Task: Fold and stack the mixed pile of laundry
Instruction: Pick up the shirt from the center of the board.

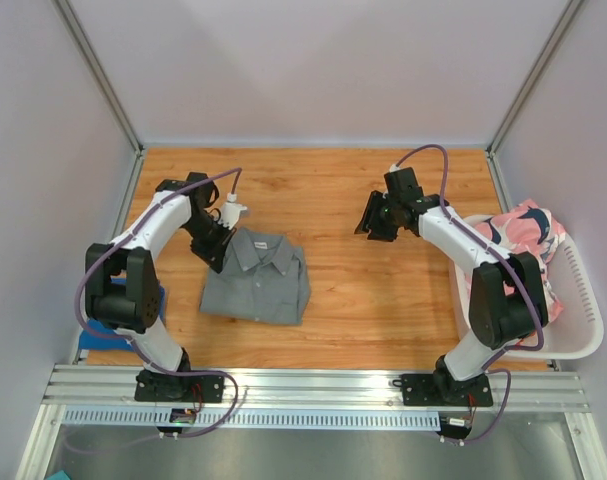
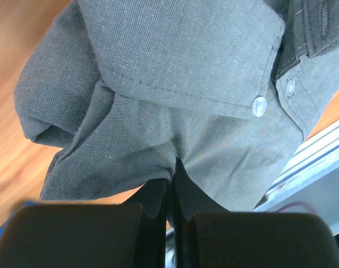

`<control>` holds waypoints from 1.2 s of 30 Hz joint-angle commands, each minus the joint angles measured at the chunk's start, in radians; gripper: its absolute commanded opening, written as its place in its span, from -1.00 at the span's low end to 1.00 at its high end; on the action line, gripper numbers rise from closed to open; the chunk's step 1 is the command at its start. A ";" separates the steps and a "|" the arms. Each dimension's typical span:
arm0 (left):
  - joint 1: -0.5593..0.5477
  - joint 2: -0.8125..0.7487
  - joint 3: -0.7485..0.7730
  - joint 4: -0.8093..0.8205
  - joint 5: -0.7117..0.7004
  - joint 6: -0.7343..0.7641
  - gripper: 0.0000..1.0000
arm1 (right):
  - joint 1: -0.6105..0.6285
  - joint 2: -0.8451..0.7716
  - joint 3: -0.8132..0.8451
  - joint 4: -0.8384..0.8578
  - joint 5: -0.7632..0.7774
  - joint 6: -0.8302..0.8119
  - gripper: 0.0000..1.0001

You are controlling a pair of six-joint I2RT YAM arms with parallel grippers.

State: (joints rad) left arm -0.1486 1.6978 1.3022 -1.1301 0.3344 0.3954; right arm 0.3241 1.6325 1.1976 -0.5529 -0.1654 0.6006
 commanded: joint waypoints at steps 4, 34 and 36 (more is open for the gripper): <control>0.003 -0.127 -0.012 -0.249 -0.204 0.221 -1.00 | -0.002 -0.025 0.014 -0.010 0.015 -0.021 -0.11; 0.052 -0.673 -0.069 -0.425 -0.833 0.376 -1.00 | -0.002 -0.026 0.022 -0.010 0.027 -0.021 -0.11; 0.075 -0.685 -0.069 -0.424 -0.841 0.385 -1.00 | -0.002 -0.025 0.025 -0.010 0.024 -0.022 -0.11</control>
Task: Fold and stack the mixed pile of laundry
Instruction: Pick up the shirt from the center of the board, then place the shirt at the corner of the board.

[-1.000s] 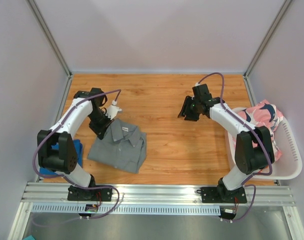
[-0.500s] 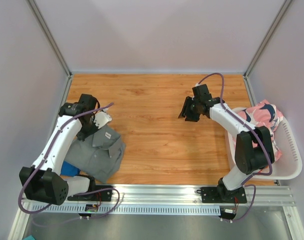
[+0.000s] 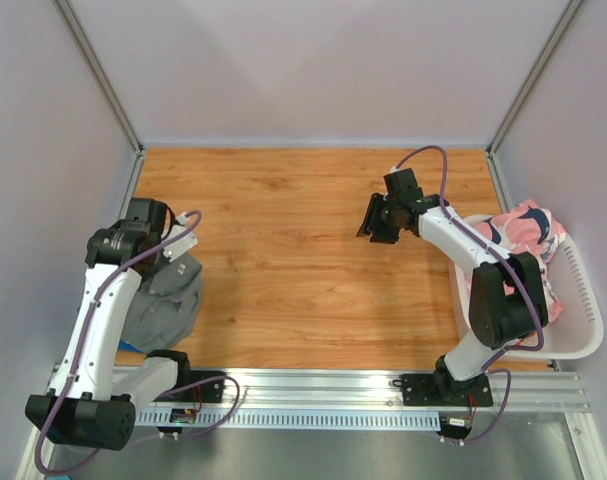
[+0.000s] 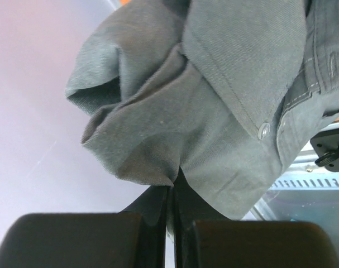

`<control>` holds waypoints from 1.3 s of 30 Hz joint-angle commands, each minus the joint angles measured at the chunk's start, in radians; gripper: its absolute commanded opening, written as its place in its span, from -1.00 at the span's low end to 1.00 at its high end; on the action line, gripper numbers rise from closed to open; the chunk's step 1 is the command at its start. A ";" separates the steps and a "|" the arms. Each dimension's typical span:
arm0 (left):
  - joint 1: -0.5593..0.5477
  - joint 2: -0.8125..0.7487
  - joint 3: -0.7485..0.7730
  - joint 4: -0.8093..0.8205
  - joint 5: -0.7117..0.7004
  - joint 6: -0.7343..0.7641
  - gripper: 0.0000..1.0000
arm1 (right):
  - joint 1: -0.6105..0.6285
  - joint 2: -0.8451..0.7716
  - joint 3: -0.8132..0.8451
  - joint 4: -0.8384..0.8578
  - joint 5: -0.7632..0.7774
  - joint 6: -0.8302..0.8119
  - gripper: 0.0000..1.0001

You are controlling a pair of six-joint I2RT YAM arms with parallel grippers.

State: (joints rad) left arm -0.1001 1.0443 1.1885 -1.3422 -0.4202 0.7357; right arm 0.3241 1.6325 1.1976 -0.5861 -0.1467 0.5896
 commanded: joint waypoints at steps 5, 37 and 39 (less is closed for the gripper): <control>0.132 -0.073 0.013 -0.157 -0.117 0.106 -1.00 | -0.002 -0.023 0.030 0.020 0.002 -0.014 -0.11; 0.611 0.315 -0.221 0.479 -0.129 0.016 -0.43 | -0.003 -0.056 0.048 -0.009 0.039 -0.080 -0.10; 0.637 0.322 -0.217 0.488 -0.163 0.024 -0.24 | -0.003 -0.056 0.051 -0.012 0.038 -0.080 -0.10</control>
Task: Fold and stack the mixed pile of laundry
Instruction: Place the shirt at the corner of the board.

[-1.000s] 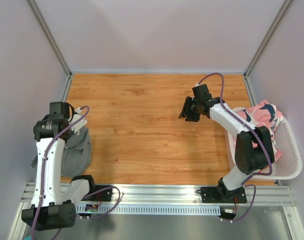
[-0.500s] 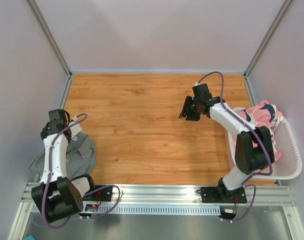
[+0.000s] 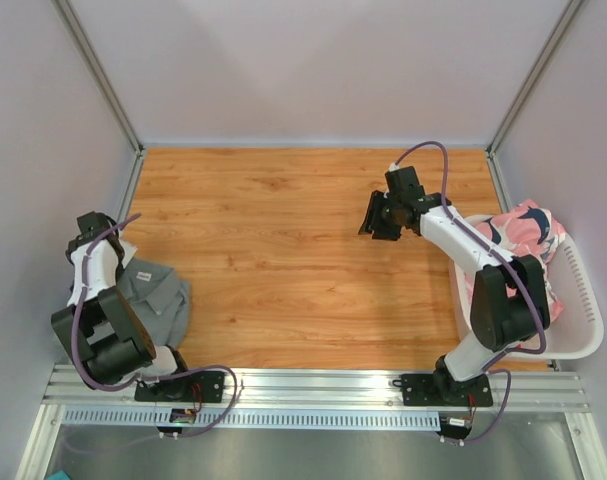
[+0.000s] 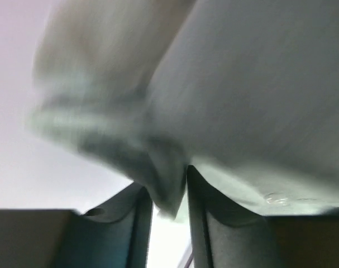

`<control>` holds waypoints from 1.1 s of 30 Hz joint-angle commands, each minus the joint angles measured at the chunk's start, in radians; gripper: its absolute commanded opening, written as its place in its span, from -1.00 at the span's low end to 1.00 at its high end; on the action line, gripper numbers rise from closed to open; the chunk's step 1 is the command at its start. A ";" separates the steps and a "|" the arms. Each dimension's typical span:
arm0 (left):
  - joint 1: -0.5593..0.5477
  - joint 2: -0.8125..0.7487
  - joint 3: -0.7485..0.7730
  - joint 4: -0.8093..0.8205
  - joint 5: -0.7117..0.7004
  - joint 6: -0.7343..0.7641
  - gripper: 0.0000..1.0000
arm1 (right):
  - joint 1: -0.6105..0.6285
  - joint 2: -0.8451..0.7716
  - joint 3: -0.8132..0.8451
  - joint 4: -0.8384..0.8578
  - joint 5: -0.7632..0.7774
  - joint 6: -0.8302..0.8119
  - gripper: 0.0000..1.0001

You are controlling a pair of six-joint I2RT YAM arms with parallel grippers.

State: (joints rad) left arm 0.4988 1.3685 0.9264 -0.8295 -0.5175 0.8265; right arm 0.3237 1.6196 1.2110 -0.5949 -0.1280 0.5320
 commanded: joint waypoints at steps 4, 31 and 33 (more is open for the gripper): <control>0.067 -0.017 0.035 0.041 -0.110 -0.017 -0.14 | -0.003 -0.043 0.033 0.004 0.010 -0.014 -0.10; 0.171 0.198 0.193 -0.022 0.267 -0.247 -1.00 | -0.005 -0.064 0.058 -0.042 0.016 -0.009 -0.09; 0.194 0.205 0.183 0.018 0.263 -0.259 -1.00 | -0.005 -0.063 0.047 -0.037 0.021 -0.010 -0.10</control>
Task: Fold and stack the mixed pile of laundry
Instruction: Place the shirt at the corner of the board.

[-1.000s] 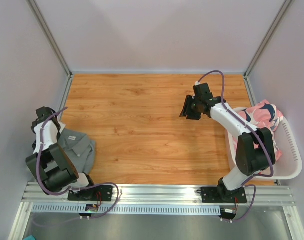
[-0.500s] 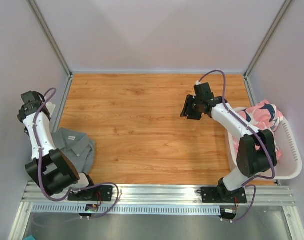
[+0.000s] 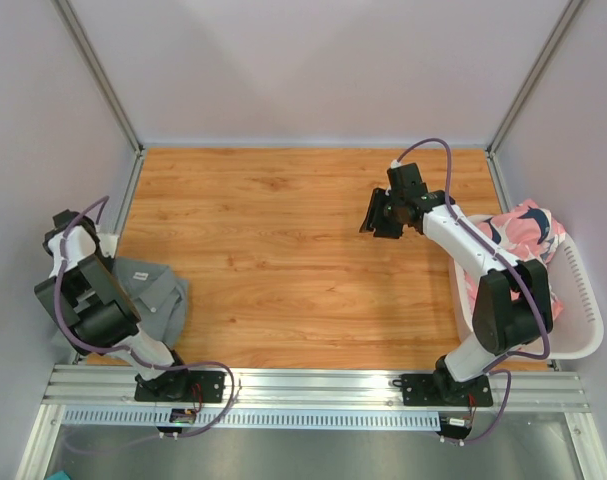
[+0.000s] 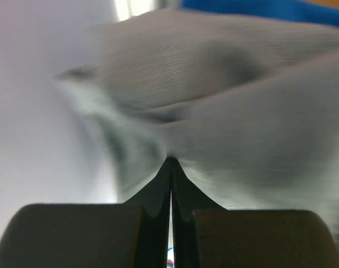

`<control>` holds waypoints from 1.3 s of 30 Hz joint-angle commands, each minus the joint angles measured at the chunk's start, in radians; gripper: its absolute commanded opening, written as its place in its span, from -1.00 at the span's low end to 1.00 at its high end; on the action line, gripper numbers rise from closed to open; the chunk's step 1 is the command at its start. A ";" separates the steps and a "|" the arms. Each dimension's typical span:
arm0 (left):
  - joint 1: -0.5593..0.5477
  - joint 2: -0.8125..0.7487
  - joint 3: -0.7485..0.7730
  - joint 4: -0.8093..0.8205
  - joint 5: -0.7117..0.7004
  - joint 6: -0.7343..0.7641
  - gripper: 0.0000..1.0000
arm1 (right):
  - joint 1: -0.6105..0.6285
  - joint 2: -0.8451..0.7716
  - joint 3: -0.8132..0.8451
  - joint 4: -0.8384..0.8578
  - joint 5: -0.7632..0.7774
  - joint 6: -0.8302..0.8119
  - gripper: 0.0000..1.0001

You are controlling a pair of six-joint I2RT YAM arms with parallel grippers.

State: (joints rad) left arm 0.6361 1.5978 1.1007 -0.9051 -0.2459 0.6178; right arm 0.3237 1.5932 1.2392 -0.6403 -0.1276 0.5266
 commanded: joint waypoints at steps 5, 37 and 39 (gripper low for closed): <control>0.060 0.008 -0.071 0.136 0.025 -0.070 -1.00 | -0.003 -0.019 0.026 0.010 0.017 0.000 -0.10; 0.218 -0.270 -0.292 0.178 -0.070 0.083 -1.00 | -0.005 -0.073 0.002 -0.007 0.036 -0.016 -0.09; 0.220 -0.219 -0.283 0.184 -0.061 0.056 -1.00 | -0.005 -0.070 0.000 -0.010 0.037 -0.017 -0.09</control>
State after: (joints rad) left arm 0.8413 1.3315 0.8070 -0.8120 -0.2741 0.6716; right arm 0.3237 1.5589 1.2388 -0.6571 -0.0875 0.5182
